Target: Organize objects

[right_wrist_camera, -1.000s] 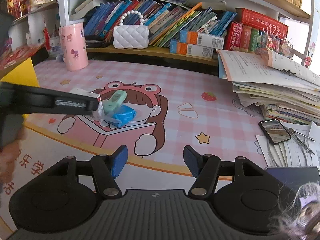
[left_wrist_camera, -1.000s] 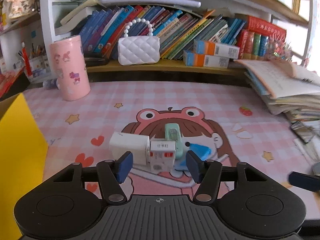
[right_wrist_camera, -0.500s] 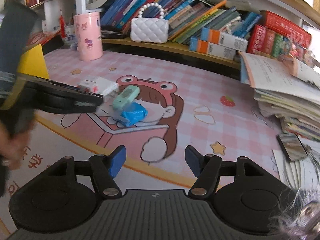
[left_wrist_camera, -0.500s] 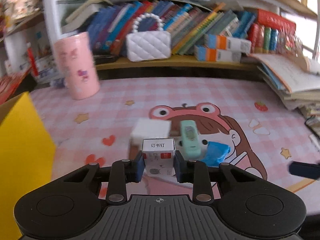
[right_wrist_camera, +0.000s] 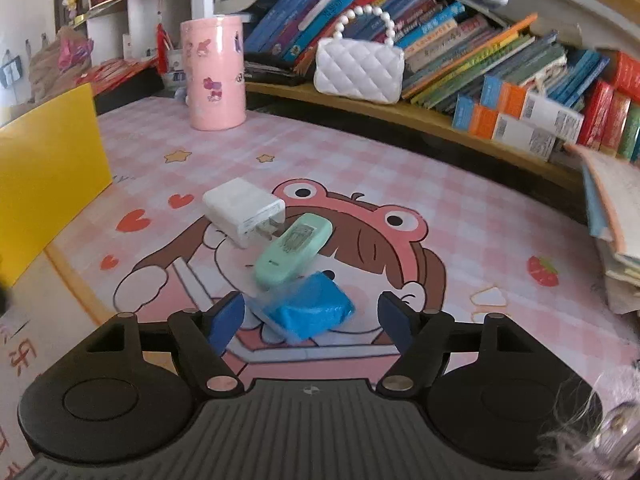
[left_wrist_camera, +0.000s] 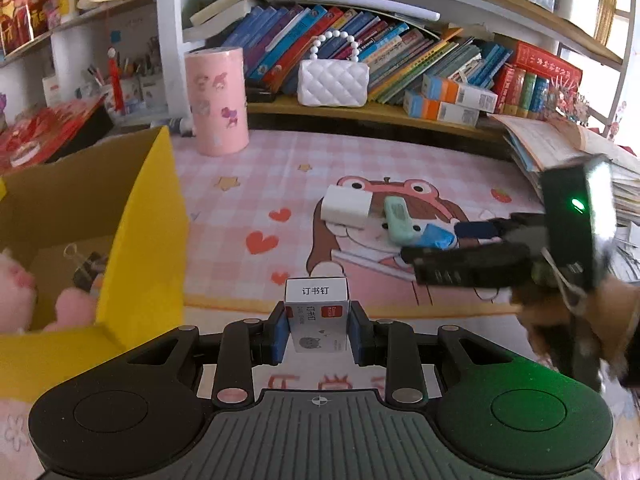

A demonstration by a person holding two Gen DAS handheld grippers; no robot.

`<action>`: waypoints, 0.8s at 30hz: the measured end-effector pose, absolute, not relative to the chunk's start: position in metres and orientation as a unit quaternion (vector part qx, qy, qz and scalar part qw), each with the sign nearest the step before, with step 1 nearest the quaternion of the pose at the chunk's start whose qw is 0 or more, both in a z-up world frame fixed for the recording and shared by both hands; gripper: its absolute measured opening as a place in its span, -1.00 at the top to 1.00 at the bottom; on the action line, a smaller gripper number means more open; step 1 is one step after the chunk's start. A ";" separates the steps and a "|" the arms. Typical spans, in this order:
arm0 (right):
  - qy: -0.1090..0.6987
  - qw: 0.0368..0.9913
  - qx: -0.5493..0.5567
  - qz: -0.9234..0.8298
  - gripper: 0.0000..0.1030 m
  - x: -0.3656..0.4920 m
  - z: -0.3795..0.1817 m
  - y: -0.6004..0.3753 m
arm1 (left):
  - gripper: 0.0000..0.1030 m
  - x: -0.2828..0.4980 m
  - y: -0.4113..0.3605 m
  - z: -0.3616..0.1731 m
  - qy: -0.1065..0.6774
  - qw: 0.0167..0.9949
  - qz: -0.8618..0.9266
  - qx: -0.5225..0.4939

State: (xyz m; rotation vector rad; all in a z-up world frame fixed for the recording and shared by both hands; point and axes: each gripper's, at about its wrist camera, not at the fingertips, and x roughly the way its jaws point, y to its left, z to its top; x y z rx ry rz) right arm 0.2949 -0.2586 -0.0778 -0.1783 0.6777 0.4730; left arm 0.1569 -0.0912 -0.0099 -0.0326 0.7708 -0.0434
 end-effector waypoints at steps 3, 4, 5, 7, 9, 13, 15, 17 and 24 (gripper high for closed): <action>0.341 0.905 -0.077 0.242 -0.27 0.305 -0.083 -0.259 | 0.45 0.146 -0.086 -0.008 0.376 0.926 -0.021 -0.022; 0.336 0.906 -0.078 0.246 -0.11 0.305 -0.083 -0.259 | 0.45 0.143 -0.084 -0.007 0.375 0.926 -0.021 -0.023; 0.334 0.905 -0.081 0.250 0.05 0.304 -0.083 -0.258 | 0.45 0.140 -0.082 -0.006 0.374 0.927 -0.021 -0.023; 0.337 0.903 -0.082 0.253 0.18 0.303 -0.081 -0.257 | 0.45 0.133 -0.077 -0.005 0.371 0.928 -0.020 -0.027; 0.341 0.905 -0.074 0.244 0.22 0.300 -0.079 -0.257 | 0.45 0.128 -0.072 -0.005 0.369 0.928 -0.020 -0.033; 0.339 0.914 -0.062 0.213 0.24 0.283 -0.069 -0.258 | 0.45 0.119 -0.065 -0.003 0.362 0.931 -0.030 -0.044; 0.336 0.919 -0.056 0.199 0.24 0.269 -0.061 -0.259 | 0.45 0.114 -0.063 -0.002 0.358 0.932 -0.040 -0.043; 0.338 0.922 -0.044 0.183 0.24 0.251 -0.052 -0.259 | 0.45 0.108 -0.061 -0.001 0.354 0.933 -0.051 -0.041; 0.350 0.927 0.008 0.133 0.24 0.181 -0.029 -0.245 | 0.45 0.081 -0.040 0.001 0.340 0.936 -0.075 -0.048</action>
